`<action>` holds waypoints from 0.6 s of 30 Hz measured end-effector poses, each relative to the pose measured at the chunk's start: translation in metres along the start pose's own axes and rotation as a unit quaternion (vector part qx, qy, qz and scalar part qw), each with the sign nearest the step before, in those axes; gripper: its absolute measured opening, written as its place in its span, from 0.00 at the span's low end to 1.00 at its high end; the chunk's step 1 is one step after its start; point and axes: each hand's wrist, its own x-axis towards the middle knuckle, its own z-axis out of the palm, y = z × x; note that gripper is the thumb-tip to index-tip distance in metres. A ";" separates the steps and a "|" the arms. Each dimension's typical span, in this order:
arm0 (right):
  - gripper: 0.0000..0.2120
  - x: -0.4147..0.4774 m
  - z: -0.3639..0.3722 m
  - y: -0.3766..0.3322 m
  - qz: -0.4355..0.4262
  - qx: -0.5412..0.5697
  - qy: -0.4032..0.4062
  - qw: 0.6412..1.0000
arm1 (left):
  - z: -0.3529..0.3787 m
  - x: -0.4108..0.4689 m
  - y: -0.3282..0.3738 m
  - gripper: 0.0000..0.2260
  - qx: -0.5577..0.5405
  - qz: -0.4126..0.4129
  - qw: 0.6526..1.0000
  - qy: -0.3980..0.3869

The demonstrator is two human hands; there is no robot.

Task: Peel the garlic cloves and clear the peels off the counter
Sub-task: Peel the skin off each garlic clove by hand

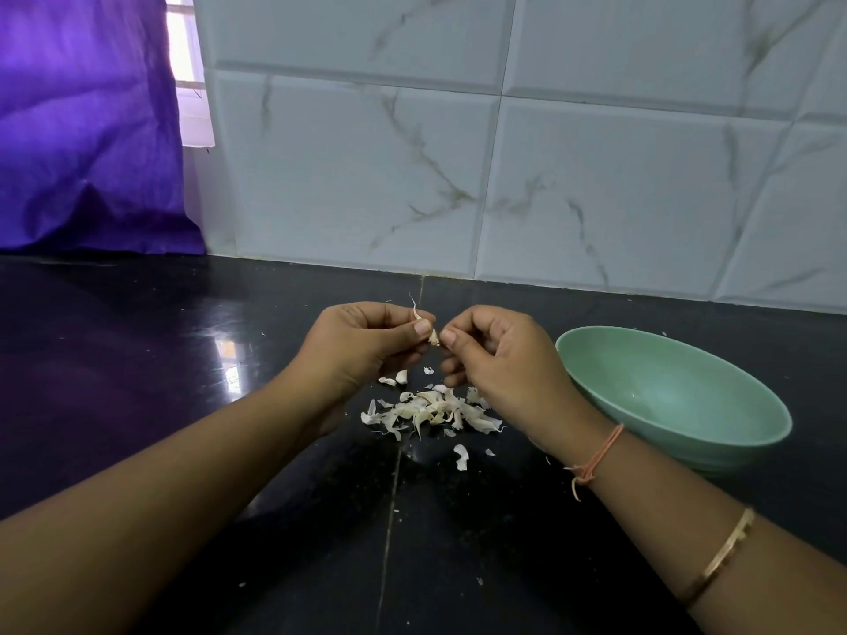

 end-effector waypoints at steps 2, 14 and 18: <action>0.09 -0.002 0.001 -0.001 -0.013 -0.028 0.017 0.999 | -0.001 0.001 0.000 0.03 -0.014 -0.008 1.000 0.009; 0.04 -0.005 0.001 -0.008 -0.054 -0.084 0.050 0.994 | 0.001 -0.001 0.000 0.02 -0.004 0.016 0.999 0.031; 0.04 -0.005 0.001 -0.009 -0.072 -0.111 0.064 0.989 | 0.003 -0.002 0.001 0.03 0.039 0.046 0.997 0.039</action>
